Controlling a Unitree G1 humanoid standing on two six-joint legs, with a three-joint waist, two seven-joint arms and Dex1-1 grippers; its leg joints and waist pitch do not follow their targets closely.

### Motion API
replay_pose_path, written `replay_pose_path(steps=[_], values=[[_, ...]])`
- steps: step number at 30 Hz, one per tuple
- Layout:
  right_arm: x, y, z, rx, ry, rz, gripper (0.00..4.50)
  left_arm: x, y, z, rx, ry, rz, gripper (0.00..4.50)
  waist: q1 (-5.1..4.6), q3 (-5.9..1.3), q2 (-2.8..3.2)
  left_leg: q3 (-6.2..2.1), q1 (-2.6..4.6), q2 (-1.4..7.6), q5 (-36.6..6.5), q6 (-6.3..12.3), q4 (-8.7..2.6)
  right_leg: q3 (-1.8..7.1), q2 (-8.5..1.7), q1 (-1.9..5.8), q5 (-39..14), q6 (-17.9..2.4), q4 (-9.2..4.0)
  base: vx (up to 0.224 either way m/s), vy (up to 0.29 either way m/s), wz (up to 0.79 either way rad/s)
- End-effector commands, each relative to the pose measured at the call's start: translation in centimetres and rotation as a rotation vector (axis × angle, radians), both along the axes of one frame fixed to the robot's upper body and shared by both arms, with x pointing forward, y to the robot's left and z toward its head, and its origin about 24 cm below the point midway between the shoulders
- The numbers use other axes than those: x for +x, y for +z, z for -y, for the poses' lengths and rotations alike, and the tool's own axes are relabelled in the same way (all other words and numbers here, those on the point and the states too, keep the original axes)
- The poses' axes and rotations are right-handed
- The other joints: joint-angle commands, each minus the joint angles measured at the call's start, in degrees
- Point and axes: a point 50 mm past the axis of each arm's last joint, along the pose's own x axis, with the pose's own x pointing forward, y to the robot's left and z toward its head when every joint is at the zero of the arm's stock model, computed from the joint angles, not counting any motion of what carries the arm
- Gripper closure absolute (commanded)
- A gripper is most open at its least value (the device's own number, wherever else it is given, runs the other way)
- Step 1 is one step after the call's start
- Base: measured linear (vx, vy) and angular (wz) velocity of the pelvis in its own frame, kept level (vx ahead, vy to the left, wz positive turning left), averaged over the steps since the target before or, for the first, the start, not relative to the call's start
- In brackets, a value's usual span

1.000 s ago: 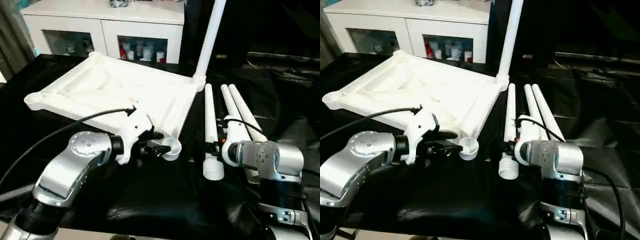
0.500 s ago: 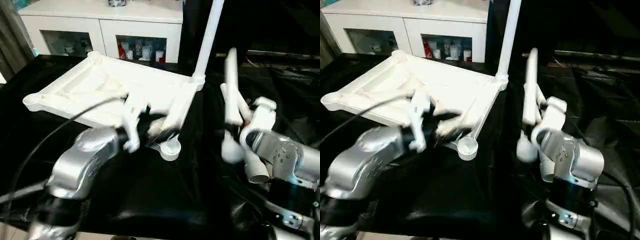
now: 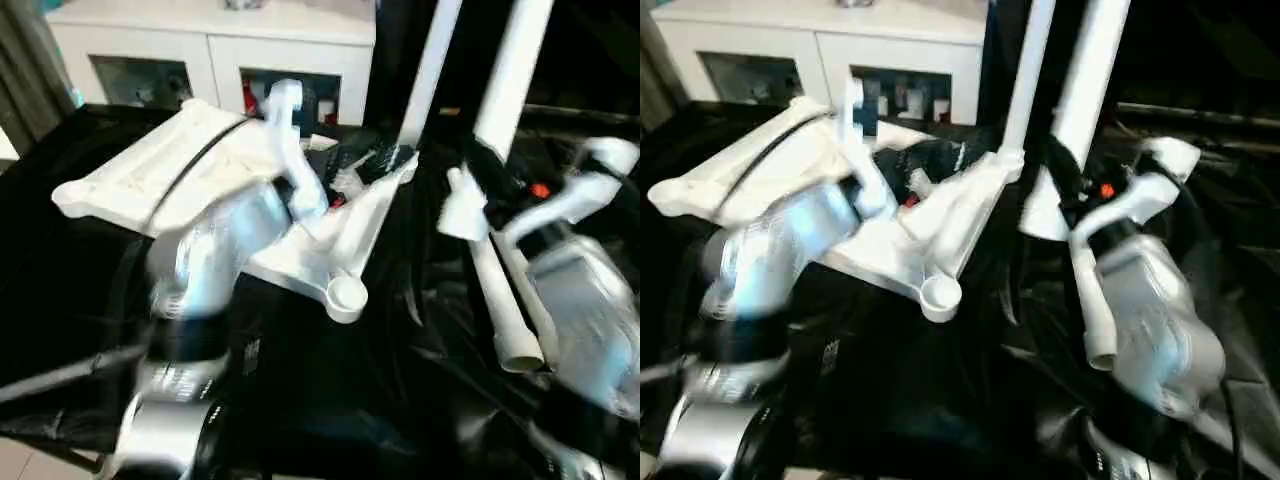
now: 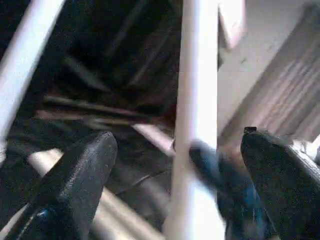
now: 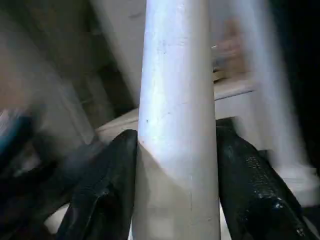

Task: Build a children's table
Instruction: Pick table leg

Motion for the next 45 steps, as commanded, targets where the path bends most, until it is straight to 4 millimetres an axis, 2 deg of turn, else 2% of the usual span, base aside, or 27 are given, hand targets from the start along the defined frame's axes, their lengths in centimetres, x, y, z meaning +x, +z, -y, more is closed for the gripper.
replay_pose_path(steps=[1,2,3,4,5,6,7,8,9,10,11,12,13,14,15,16,17,18,19,21,22,32,33,36,38,41,45], values=[[-0.4,0.3,-0.8,0.003,0.096,0.041,2.64,-0.2,1.1,0.6,-0.046,-0.051,-0.004,0.0,0.63,-4.43,0.19,-1.42,0.24,2.5,-6.3,3.08,-3.34,3.09,-5.15,3.48,-13.87,-5.85,-4.87,0.0,0.0,0.0],[-0.5,-0.2,-1.1,-0.008,0.122,0.029,2.64,-0.1,1.2,0.9,-0.039,-0.054,-0.012,0.0,0.5,-4.43,0.02,-1.28,0.26,2.42,-6.72,3.18,-3.27,3.05,-5.05,3.47,-14.57,-6.0,-5.05,0.0,0.0,0.0],[-0.8,-1.0,-1.9,-0.033,0.196,0.018,2.64,-0.1,1.1,1.4,-0.012,-0.076,-0.026,0.0,0.76,-4.09,2.47,-1.71,0.73,2.75,-9.58,2.84,-3.32,2.8,-5.02,3.16,-15.86,-6.24,-5.55,0.0,0.0,0.0],[-0.8,-1.0,-1.9,-0.033,0.196,0.018,2.64,-0.1,1.1,1.4,-0.012,-0.076,-0.026,0.0,0.57,-4.03,1.63,-1.64,0.73,2.75,-10.33,3.02,-3.49,2.73,-4.8,3.36,-16.58,-6.02,-5.89,0.0,0.0,0.0],[-1.1,-1.2,-2.1,-0.038,0.223,0.017,2.64,-0.2,1.0,1.6,-0.002,-0.087,-0.031,0.0,0.66,-4.3,1.85,-1.72,0.66,2.66,-9.91,3.13,-3.38,2.69,-4.99,3.66,-16.6,-6.04,-5.62,0.0,0.0,0.0],[-1.5,-1.8,-2.7,-0.074,0.271,0.006,2.64,-0.2,0.4,2.0,0.028,-0.096,-0.052,0.0,0.79,-4.42,1.44,-1.6,0.27,2.26,-8.21,3.76,-3.19,2.72,-5.11,3.88,-17.18,-5.7,-5.65,0.0,0.0,0.0],[-1.7,-2.0,-2.9,-0.084,0.287,0.0,2.64,-0.2,0.2,2.2,0.036,-0.105,-0.061,0.0,0.94,-4.17,1.15,-1.41,0.14,2.16,-6.98,4.32,-3.16,2.9,-5.13,3.67,-18.83,-4.78,-5.89,0.0,0.0,0.0],[-1.8,-2.1,-3.0,-0.089,0.294,-0.007,2.64,-0.3,0.0,2.3,0.047,-0.107,-0.064,0.0,1.11,-4.32,1.59,-1.55,0.01,2.18,-6.26,4.38,-3.14,2.89,-5.25,3.83,-19.31,-4.59,-5.66,0.0,0.0,0.0],[-1.9,-2.2,-3.1,-0.086,0.301,-0.013,2.64,-0.3,-0.1,2.4,0.049,-0.111,-0.069,0.0,1.4,-4.7,1.28,-1.62,0.01,2.41,-4.83,4.47,-3.04,2.91,-5.32,3.79,-19.01,-4.21,-5.49,0.0,0.0,0.0],[-2.0,-2.2,-3.1,-0.084,0.306,-0.016,2.64,-0.4,-0.1,2.5,0.049,-0.113,-0.072,0.0,1.32,-4.71,1.6,-1.66,-0.06,2.55,-4.44,4.58,-3.04,2.82,-5.22,3.57,-18.59,-4.24,-5.51,0.0,0.0,0.0],[-2.0,-2.3,-3.2,-0.086,0.318,-0.02,2.64,-0.5,-0.1,2.5,0.041,-0.121,-0.081,0.0,1.19,-4.61,0.98,-1.55,-0.03,2.57,-4.6,4.73,-3.08,2.8,-5.11,3.44,-18.47,-4.22,-5.61,0.0,0.0,0.0],[-2.0,-2.3,-3.3,-0.09,0.327,-0.023,2.64,-0.5,-0.1,2.4,0.026,-0.126,-0.09,0.0,1.23,-4.72,0.75,-1.52,0.02,2.66,-4.58,4.86,-3.03,2.83,-5.21,3.41,-18.14,-4.62,-5.45,0.0,0.0,0.0],[-1.9,-2.3,-3.3,-0.093,0.34,-0.027,2.64,-0.6,-0.1,2.3,0.017,-0.13,-0.095,0.18,1.31,-4.65,0.85,-1.48,-0.06,2.61,-4.52,4.92,-2.98,2.82,-5.26,3.37,-18.21,-4.78,-5.42,0.0,0.0,0.0],[-1.9,-2.3,-3.4,-0.1,0.351,-0.028,2.64,-0.7,-0.2,2.2,0.014,-0.131,-0.1,0.18,1.18,-4.6,0.25,-1.4,-0.12,2.61,-4.54,5.03,-3.02,2.79,-5.26,3.4,-18.55,-4.66,-5.49,0.0,0.0,0.0],[-1.7,-2.3,-3.3,-0.106,0.357,-0.029,2.64,-0.8,-0.2,2.1,0.008,-0.129,-0.101,0.28,1.27,-4.7,0.03,-1.36,-0.09,2.64,-4.49,5.01,-3.01,2.8,-5.31,3.41,-19.02,-4.48,-5.47,0.0,0.0,0.0],[-1.7,-2.3,-3.3,-0.106,0.357,-0.029,2.64,-0.8,-0.2,2.1,0.008,-0.129,-0.101,0.35,1.43,-4.72,0.53,-1.45,0.04,2.72,-4.56,4.8,-3.02,2.8,-5.43,3.28,-19.32,-4.33,-5.48,0.0,0.0,0.0],[-1.7,-2.3,-3.3,-0.109,0.367,-0.029,2.64,-0.8,-0.2,2.0,-0.005,-0.129,-0.102,0.38,1.31,-4.69,0.35,-1.41,0.05,2.78,-4.67,4.77,-3.03,2.79,-5.32,3.19,-19.34,-4.15,-5.54,0.0,0.0,0.0],[-1.6,-2.3,-3.2,-0.117,0.377,-0.029,2.64,-0.8,-0.1,1.7,-0.02,-0.119,-0.103,0.46,1.27,-4.81,-0.77,-1.32,0.11,2.89,-4.82,4.67,-3.07,2.8,-5.34,3.29,-19.24,-3.78,-5.58,0.0,0.0,0.0],[-1.6,-2.3,-3.2,-0.117,0.377,-0.029,2.64,-0.8,-0.1,1.7,-0.02,-0.119,-0.103,0.56,1.61,-4.76,-0.18,-1.41,0.14,2.81,-4.93,4.36,-3.11,2.79,-5.59,3.31,-19.64,-3.89,-5.47,0.0,0.0,0.0],[-1.3,-2.4,-3.1,-0.13,0.384,-0.037,2.64,-0.7,-0.1,1.4,-0.021,-0.102,-0.098,0.72,1.63,-4.77,-0.36,-1.44,0.21,3.02,-4.94,4.1,-3.17,2.82,-5.49,3.15,-18.88,-3.74,-5.45,0.0,0.0,0.0],[-1.1,-2.4,-3.1,-0.136,0.387,-0.041,2.64,-0.7,-0.1,1.2,-0.013,-0.09,-0.096,0.76,1.6,-4.75,-0.8,-1.44,0.23,3.09,-4.94,3.97,-3.22,2.87,-5.51,3.17,-18.13,-3.75,-5.34,0.0,0.0,0.0],[-0.2,-3.1,-3.8,-0.207,0.323,-0.077,2.64,-0.6,-0.9,0.8,-0.003,0.011,-0.13,1.55,1.65,-4.73,-1.25,-1.45,0.31,3.2,-5.69,2.72,-3.34,3.11,-5.73,3.19,-16.92,-3.97,-5.22,0.0,0.0,0.0],[-0.2,-3.1,-3.9,-0.212,0.315,-0.078,2.64,-0.6,-0.9,0.7,-0.005,0.014,-0.13,1.77,1.54,-4.77,-1.38,-1.49,0.24,3.26,-5.4,2.67,-3.34,3.13,-5.72,3.26,-16.0,-4.17,-5.05,0.0,0.0,0.0],[0.1,-3.2,-4.0,-0.255,0.271,-0.086,2.64,-0.4,-1.3,0.8,0.058,0.084,-0.121,1.93,1.45,-4.75,-1.17,-1.51,0.24,3.24,-5.47,2.5,-3.34,3.18,-5.66,3.25,-15.56,-4.36,-4.96,0.0,0.0,0.0],[0.2,-3.2,-4.0,-0.269,0.257,-0.087,2.64,-0.3,-1.5,0.8,0.085,0.112,-0.119,2.05,1.34,-4.72,-1.31,-1.54,0.25,3.23,-5.78,2.33,-3.4,3.19,-5.57,3.27,-16.08,-3.65,-5.07,0.0,0.0,0.0],[0.6,-3.5,-4.5,-0.36,0.161,-0.099,2.64,0.1,-2.1,1.1,0.149,0.235,-0.151,2.34,1.29,-4.67,-0.97,-1.65,0.35,3.27,-6.16,1.41,-3.43,3.21,-5.53,3.16,-16.91,-2.85,-5.17,0.0,0.0,0.0],[0.8,-3.5,-5.3,-0.416,0.094,-0.094,2.64,0.5,-2.5,1.1,0.217,0.34,-0.153,2.49,1.2,-4.77,-0.92,-1.64,0.26,3.12,-6.48,1.33,-3.42,3.24,-5.42,3.24,-15.59,-2.66,-5.13,0.0,0.0,0.0]])
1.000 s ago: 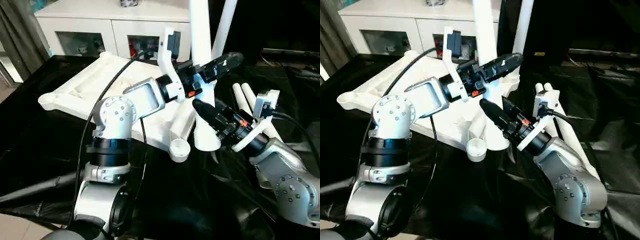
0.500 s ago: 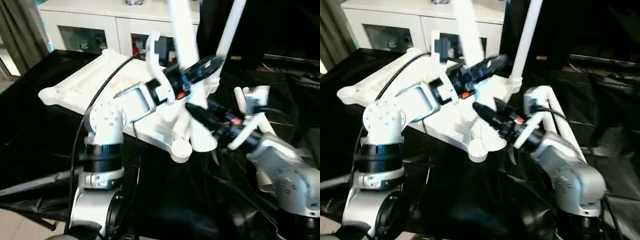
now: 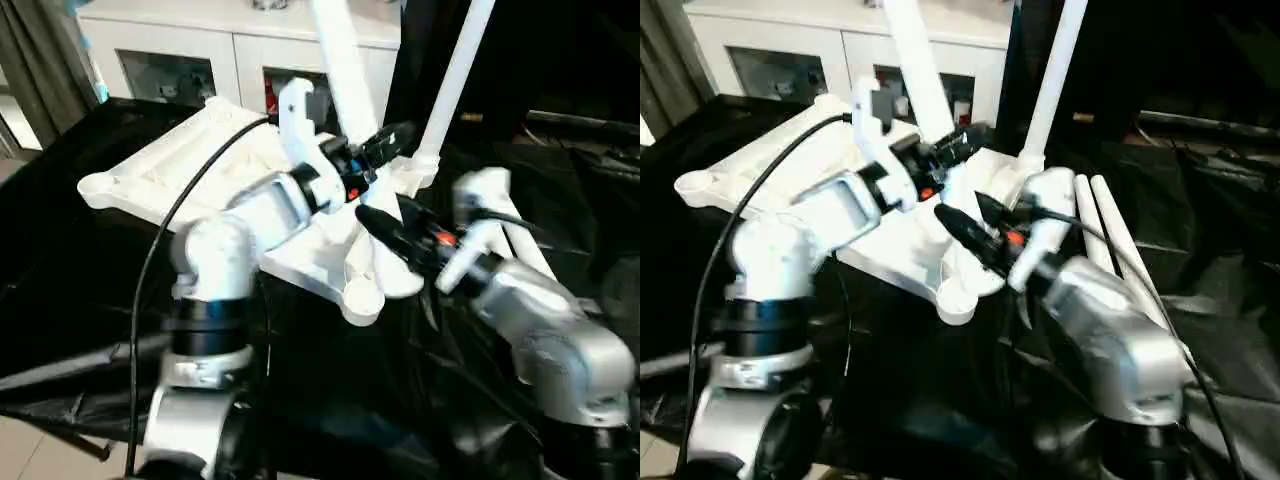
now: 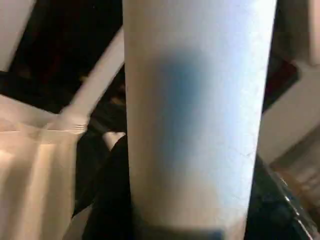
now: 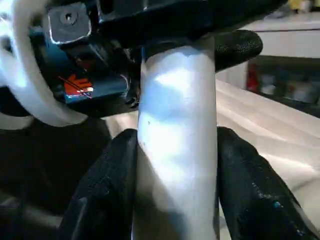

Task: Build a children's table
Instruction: Pick table leg

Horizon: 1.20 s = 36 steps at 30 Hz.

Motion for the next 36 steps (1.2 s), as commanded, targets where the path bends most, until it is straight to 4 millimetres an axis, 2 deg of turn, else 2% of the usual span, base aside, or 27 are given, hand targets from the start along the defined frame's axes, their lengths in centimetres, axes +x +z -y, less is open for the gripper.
replay_pose_path(steps=[1,3,4,6,8,9,11,12,15,17,18,19,20,21,22,27,29,30,33,34,35,36], values=[[0.4,0.2,0.0,-0.052,-0.077,0.026,2.65,-0.1,0.2,0.3,0.036,0.06,0.012,2.58,-0.29,-4.37,-0.39,-1.44,0.92,3.2,-6.55,0.77,-3.73,3.49,-5.37,3.17,-15.6,-3.03,-4.51,0.0,0.0,0.0],[0.4,0.3,-0.3,-0.058,-0.08,0.033,2.65,0.0,0.2,0.2,0.043,0.078,0.013,2.59,-0.4,-4.42,-0.5,-1.42,0.91,3.17,-6.63,0.83,-3.69,3.48,-5.34,3.19,-14.65,-3.48,-4.44,0.0,0.0,0.0],[0.4,0.3,-0.5,-0.062,-0.081,0.038,2.65,0.0,0.2,0.2,0.048,0.085,0.016,2.59,-0.41,-4.38,-0.3,-1.45,0.97,3.24,-6.83,0.81,-3.72,3.48,-5.31,3.12,-14.35,-3.7,-4.42,0.0,0.0,0.0],[0.4,0.4,-0.7,-0.072,-0.083,0.049,2.65,-0.1,0.3,0.2,0.053,0.089,0.022,2.62,-0.46,-4.36,-0.36,-1.45,0.99,3.27,-7.2,0.77,-3.75,3.47,-5.31,3.13,-14.04,-3.95,-4.4,0.0,0.0,0.0],[0.4,0.7,-1.1,-0.023,-0.054,0.06,2.65,-0.1,0.6,0.2,0.039,0.07,0.039,2.62,-0.47,-4.33,-0.4,-1.42,1.01,3.25,-7.48,0.79,-3.75,3.49,-5.34,3.15,-14.08,-4.19,-4.38,0.0,0.0,0.0],[0.4,0.7,-1.1,-0.016,-0.049,0.06,2.09,-0.1,0.6,0.2,0.036,0.066,0.041,2.62,-0.46,-4.3,-0.4,-1.4,0.97,3.2,-7.79,0.92,-3.74,3.51,-5.41,3.16,-14.56,-4.3,-4.42,0.0,0.0,0.0],[0.3,0.9,-1.2,0.024,-0.02,0.042,1.95,-0.2,1.0,0.2,0.017,0.03,0.065,2.62,-0.45,-4.28,-0.42,-1.43,1.01,3.23,-7.98,0.96,-3.77,3.48,-5.41,3.16,-15.07,-4.2,-4.46,0.0,0.0,0.0],[0.2,1.0,-1.2,0.037,0.001,0.035,1.76,-0.4,1.2,0.2,0.01,-0.009,0.093,2.62,-0.46,-4.31,-0.68,-1.4,1.04,3.27,-7.74,0.98,-3.75,3.49,-5.33,3.13,-14.75,-4.01,-4.44,0.0,0.0,0.0],[0.0,1.3,0.0,0.062,0.102,-0.005,1.57,-0.9,1.5,-0.2,0.049,-0.167,0.189,2.62,-0.27,-4.25,-0.57,-1.42,1.14,3.16,-7.48,1.47,-3.82,3.52,-5.28,3.05,-15.35,-3.4,-4.39,0.0,0.0,0.0],[-0.3,1.5,0.9,0.073,0.181,-0.035,1.54,-1.1,1.4,-0.7,0.071,-0.248,0.213,2.62,-0.18,-4.31,-0.27,-1.39,1.18,3.26,-6.96,1.48,-3.75,3.61,-5.26,3.02,-14.16,-3.49,-4.11,0.0,0.0,0.0],[-0.4,1.5,0.9,0.073,0.186,-0.037,1.54,-1.1,1.4,-0.7,0.072,-0.254,0.215,2.62,-0.02,-4.4,-0.26,-1.36,1.42,3.42,-6.89,1.48,-3.72,3.64,-5.26,3.02,-13.44,-3.85,-3.98,0.0,0.0,0.0],[-0.7,1.6,1.4,0.077,0.233,-0.055,1.54,-1.3,1.5,-1.0,0.075,-0.305,0.229,2.62,-0.04,-4.4,-0.1,-1.32,1.13,3.22,-6.48,1.38,-3.63,3.63,-5.39,3.21,-12.42,-4.77,-3.88,0.0,0.0,0.0],[-0.7,1.7,1.5,0.077,0.246,-0.061,1.54,-1.4,1.5,-1.1,0.076,-0.319,0.234,2.62,-0.05,-4.49,-0.25,-1.31,1.04,3.23,-6.07,1.51,-3.61,3.66,-5.41,3.36,-11.89,-5.1,-3.81,0.0,0.0,0.0],[-1.4,1.9,2.0,0.077,0.329,-0.1,1.54,-1.8,1.7,-1.7,0.079,-0.41,0.268,2.62,0.02,-4.47,-0.28,-1.33,1.04,3.19,-5.52,1.77,-3.58,3.57,-5.41,3.43,-11.51,-5.65,-3.78,0.0,0.0,0.0],[-1.9,1.9,2.4,0.068,0.397,-0.135,1.54,-2.0,1.9,-2.1,0.08,-0.47,0.292,2.62,0.12,-4.53,-0.16,-1.3,1.15,3.22,-5.15,2.08,-3.55,3.67,-5.3,3.46,-11.29,-5.87,-3.62,0.0,0.0,0.0],[-3.0,1.7,2.5,0.032,0.521,-0.199,1.53,-2.2,2.9,-2.8,-0.013,-0.55,0.318,2.62,0.19,-4.4,-0.38,-1.17,1.16,3.34,-6.38,1.28,-3.47,3.55,-5.69,3.5,-14.25,-7.28,-3.89,0.0,0.0,0.0],[-3.0,1.6,2.5,0.026,0.528,-0.21,1.53,-2.4,3.0,-2.8,-0.032,-0.573,0.32,2.62,0.19,-4.36,-0.34,-1.14,1.17,3.36,-6.75,1.13,-3.47,3.54,-5.66,3.34,-14.97,-7.3,-3.97,0.0,0.0,0.0],[-3.0,1.4,2.4,0.021,0.533,-0.219,1.53,-2.8,3.2,-2.7,-0.051,-0.601,0.327,2.62,0.11,-4.33,-0.62,-1.16,1.14,3.33,-6.99,0.96,-3.49,3.49,-5.67,3.41,-15.94,-7.19,-4.05,0.0,0.0,0.0],[-3.0,1.3,2.2,0.025,0.558,-0.24,1.53,-3.3,3.4,-2.3,-0.083,-0.657,0.337,2.62,0.25,-4.3,-0.61,-1.13,1.16,3.36,-6.86,0.8,-3.46,3.51,-5.78,3.28,-17.67,-6.65,-4.24,0.0,0.0,0.0],[-3.0,1.3,2.1,0.028,0.564,-0.245,1.53,-3.4,3.3,-2.2,-0.088,-0.663,0.335,2.62,0.2,-4.28,-0.85,-1.09,1.07,3.27,-6.79,0.9,-3.42,3.49,-5.68,3.3,-17.93,-6.4,-4.28,0.0,0.0,0.0],[-3.0,1.3,2.0,0.029,0.567,-0.248,1.83,-3.4,3.2,-2.2,-0.088,-0.666,0.333,2.62,0.23,-4.3,-0.89,-1.12,1.1,3.31,-6.75,0.85,-3.47,3.48,-5.71,3.32,-18.13,-6.23,-4.24,0.0,0.0,0.0],[-2.9,1.3,2.0,0.031,0.563,-0.251,1.83,-3.4,3.1,-2.1,-0.088,-0.666,0.33,2.62,0.26,-4.33,-0.76,-1.16,1.13,3.35,-6.45,0.84,-3.47,3.49,-5.67,3.25,-18.08,-6.0,-4.22,0.0,0.0,0.0]])
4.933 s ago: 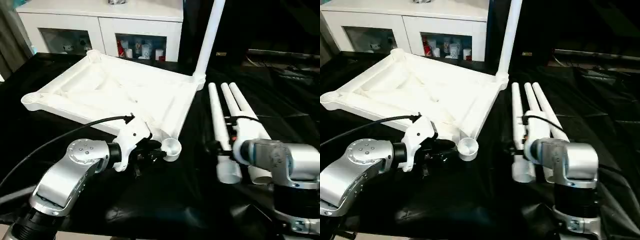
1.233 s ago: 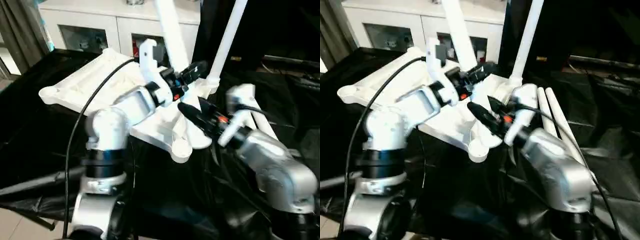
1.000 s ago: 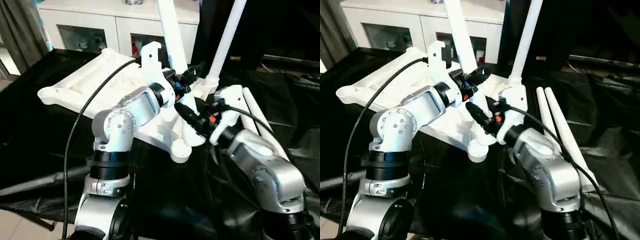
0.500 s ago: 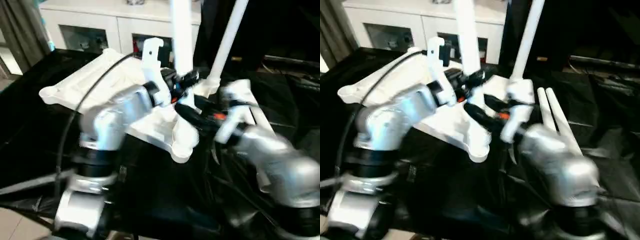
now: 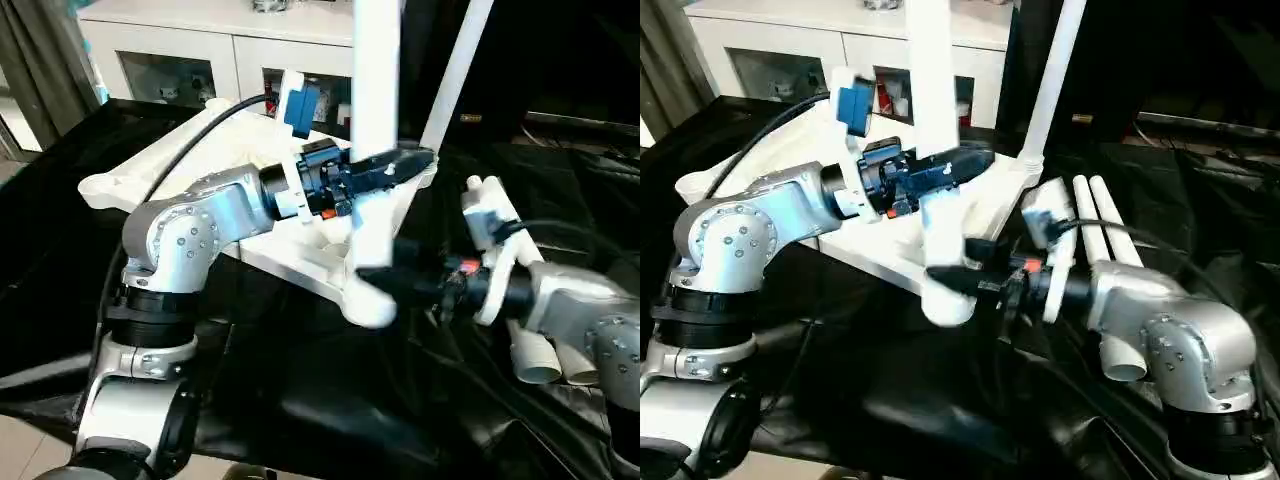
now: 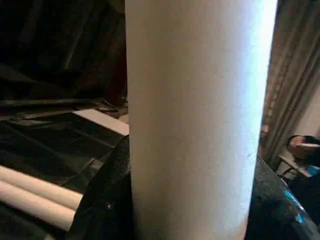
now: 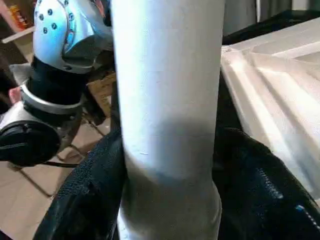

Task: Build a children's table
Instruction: Pick table leg

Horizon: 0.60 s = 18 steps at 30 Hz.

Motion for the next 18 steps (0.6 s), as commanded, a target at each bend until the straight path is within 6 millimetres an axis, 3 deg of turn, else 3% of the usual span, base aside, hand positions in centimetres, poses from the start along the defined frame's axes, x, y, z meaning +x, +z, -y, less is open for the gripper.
replay_pose_path(steps=[1,4,9,11,14,16,18], values=[[0.2,0.3,-0.2,0.0,0.006,0.0,1.9,-0.4,0.7,0.3,-0.003,-0.023,0.033,2.62,0.03,-4.31,-0.79,-1.2,1.02,3.34,-6.56,0.82,-3.56,3.42,-5.71,3.16,-18.42,-5.64,-4.39,0.0,0.0,0.0],[0.4,0.3,-0.2,0.002,-0.004,0.0,2.29,-0.2,0.7,0.1,-0.003,-0.016,0.026,2.62,0.06,-4.33,-0.79,-1.19,1.03,3.31,-6.49,0.7,-3.57,3.41,-5.66,3.14,-18.75,-5.08,-4.44,0.0,0.0,0.0],[0.5,0.2,-0.3,0.004,-0.013,0.001,2.48,0.0,0.7,-0.1,-0.001,0.0,0.022,2.62,0.08,-4.46,-0.73,-1.21,0.98,3.33,-5.5,0.76,-3.54,3.44,-5.61,3.16,-16.81,-5.34,-4.14,0.0,0.0,0.0],[0.6,0.2,-0.3,0.0,-0.024,0.005,2.5,0.3,0.6,-0.1,0.013,0.032,0.005,2.06,0.08,-4.48,-0.69,-1.2,0.97,3.33,-5.24,0.83,-3.52,3.47,-5.59,3.17,-15.9,-5.71,-4.02,0.0,0.0,0.0],[0.9,0.1,-0.4,-0.008,-0.068,0.022,2.51,1.2,0.3,0.0,0.052,0.124,-0.045,1.9,-0.01,-4.51,-0.69,-1.18,0.96,3.37,-5.28,0.69,-3.43,3.46,-5.5,3.11,-14.63,-6.54,-3.83,0.0,0.0,0.0],[1.2,0.2,-0.5,-0.011,-0.101,0.035,2.52,1.4,0.2,0.0,0.069,0.163,-0.037,1.66,-0.01,-4.5,-0.69,-1.23,0.86,3.3,-5.34,0.41,-3.49,3.47,-5.61,3.3,-15.59,-6.03,-3.98,0.0,0.0,0.0],[2.0,0.2,-0.9,-0.031,-0.187,0.072,2.52,2.6,-0.5,0.0,0.119,0.345,-0.076,1.57,-0.15,-4.5,-0.82,-1.25,0.92,3.39,-5.38,0.22,-3.49,3.47,-5.52,3.18,-15.39,-5.69,-3.95,0.0,0.0,0.0]])
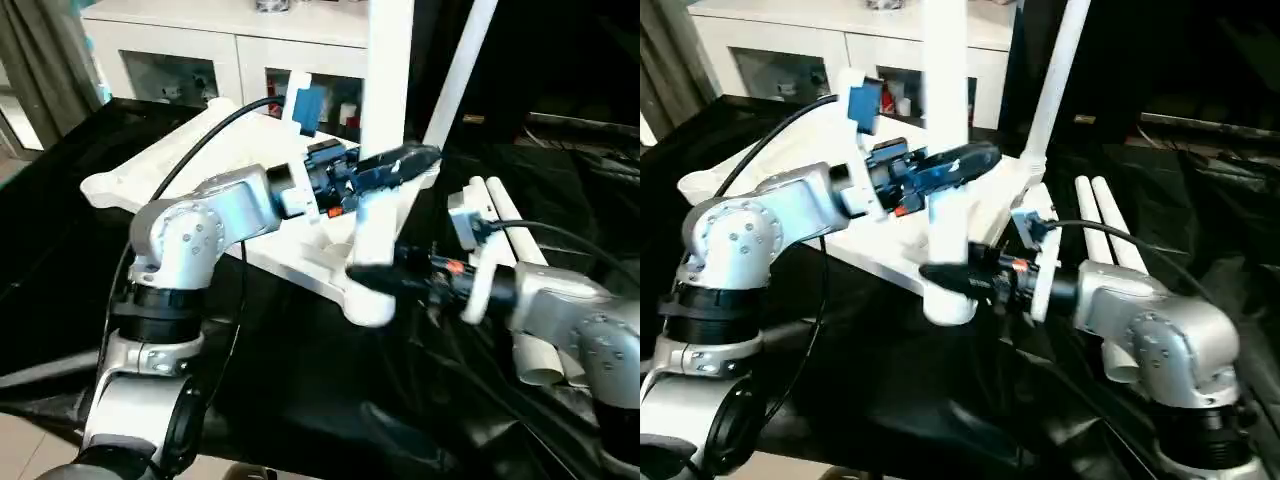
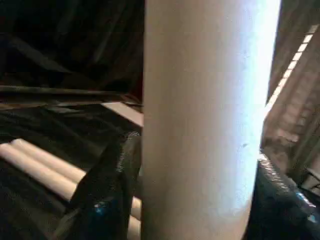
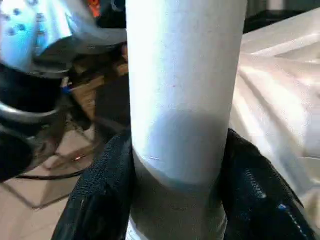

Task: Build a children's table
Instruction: Pick table leg

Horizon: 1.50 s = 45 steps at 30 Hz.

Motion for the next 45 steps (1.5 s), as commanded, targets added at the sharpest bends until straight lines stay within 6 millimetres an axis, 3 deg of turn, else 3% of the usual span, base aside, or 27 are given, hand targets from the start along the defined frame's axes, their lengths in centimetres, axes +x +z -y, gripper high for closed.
replay_pose_path(steps=[1,2,6,7,11,12,22,23,25,32,35,37,39,44,45], values=[[0.6,0.8,-0.2,-0.015,-0.043,0.061,2.53,0.9,0.1,-0.1,0.042,0.119,-0.005,1.48,-0.29,-4.42,-0.83,-1.22,0.94,3.26,-5.64,0.01,-3.56,3.4,-5.51,3.17,-15.83,-5.72,-4.16,0.0,0.0,0.0],[1.1,0.9,-0.6,-0.025,-0.099,0.082,2.53,1.7,-0.5,-0.1,0.087,0.253,-0.03,1.43,-0.23,-4.53,-1.02,-1.2,0.92,3.22,-5.61,-0.09,-3.46,3.4,-5.53,3.31,-15.94,-5.54,-4.08,0.0,0.0,0.0],[1.6,1.0,-1.4,-0.025,-0.169,0.098,2.53,1.8,-1.3,0.3,0.127,0.404,-0.044,1.41,-0.24,-4.54,-1.06,-1.22,0.79,3.21,-4.95,0.22,-3.51,3.51,-5.54,3.34,-16.02,-4.49,-4.11,0.0,0.0,0.0],[1.7,1.0,-1.6,-0.026,-0.18,0.1,2.53,1.8,-1.5,0.6,0.127,0.45,-0.054,1.68,-0.31,-4.53,-1.1,-1.25,0.83,3.32,-4.75,0.39,-3.52,3.51,-5.46,3.25,-15.14,-4.44,-4.1,0.0,0.0,0.0],[1.8,1.0,-1.9,-0.029,-0.187,0.104,2.54,1.6,-1.3,1.4,0.073,0.466,-0.083,1.8,-0.15,-4.66,-1.2,-1.16,0.82,3.26,-4.07,0.88,-3.38,3.53,-5.51,3.3,-13.77,-5.05,-3.92,0.0,0.0,0.0],[1.8,1.0,-2.0,-0.03,-0.188,0.105,2.54,1.6,-1.3,1.5,0.069,0.466,-0.084,2.07,-0.17,-4.56,-1.4,-1.09,0.79,3.22,-4.01,1.12,-3.38,3.56,-5.46,3.21,-13.73,-5.04,-3.97,0.0,0.0,0.0],[2.2,1.2,-1.9,-0.048,-0.229,0.124,2.54,2.0,-0.9,1.3,0.053,0.527,-0.085,2.57,-0.37,-4.41,-1.47,-1.18,0.83,3.13,-5.18,0.88,-3.49,3.43,-5.37,3.08,-16.47,-2.9,-4.45,0.0,0.0,0.0],[2.2,1.2,-1.8,-0.042,-0.226,0.123,2.54,1.8,-0.8,1.4,0.048,0.508,-0.072,2.58,-0.34,-4.38,-1.46,-1.17,0.85,3.14,-5.24,0.87,-3.51,3.44,-5.38,3.05,-16.52,-2.8,-4.42,0.0,0.0,0.0],[2.2,1.3,-1.8,-0.03,-0.213,0.12,1.98,1.7,-0.7,1.5,0.044,0.481,-0.057,2.59,-0.34,-4.43,-1.42,-1.17,0.85,3.11,-5.03,0.96,-3.48,3.43,-5.34,3.04,-16.04,-2.9,-4.35,0.0,0.0,0.0],[1.3,1.2,-0.8,-0.075,-0.076,0.106,1.45,0.2,0.0,2.1,0.026,0.192,0.03,2.6,-0.12,-4.47,-1.0,-1.23,0.94,3.23,-4.87,1.12,-3.51,3.5,-5.38,3.13,-14.42,-3.61,-4.08,0.0,0.0,0.0],[0.8,1.2,0.1,-0.085,-0.017,0.082,1.43,-0.4,0.2,2.0,0.022,0.081,0.061,2.6,0.1,-4.49,-0.97,-1.17,0.97,3.26,-5.02,1.31,-3.48,3.56,-5.44,3.24,-13.87,-4.48,-3.97,0.0,0.0,0.0],[0.3,1.3,0.7,-0.094,0.041,0.061,1.43,-0.9,0.6,1.7,-0.001,-0.024,0.067,2.6,0.01,-4.4,-1.41,-1.1,0.88,3.21,-5.17,1.54,-3.45,3.5,-5.51,3.35,-14.4,-5.23,-3.97,0.0,0.0,0.0],[0.1,1.4,0.9,-0.097,0.062,0.058,1.43,-1.0,0.7,1.5,-0.016,-0.057,0.069,2.6,0.08,-4.37,-1.26,-1.09,0.85,3.19,-5.18,1.59,-3.38,3.51,-5.57,3.31,-15.22,-5.54,-4.0,0.0,0.0,0.0],[-0.7,1.4,1.4,-0.111,0.156,0.04,1.43,-1.3,2.0,0.5,-0.16,-0.178,0.072,2.6,0.13,-4.26,-1.4,-1.03,0.89,3.15,-6.05,1.74,-3.3,3.37,-5.6,3.29,-18.15,-5.37,-4.36,0.0,0.0,0.0],[-0.7,1.4,1.4,-0.108,0.156,0.04,1.72,-1.5,2.0,0.4,-0.167,-0.198,0.073,2.6,0.19,-4.3,-1.36,-1.07,0.91,3.21,-5.93,1.71,-3.3,3.4,-5.61,3.26,-18.15,-5.31,-4.31,0.0,0.0,0.0]])
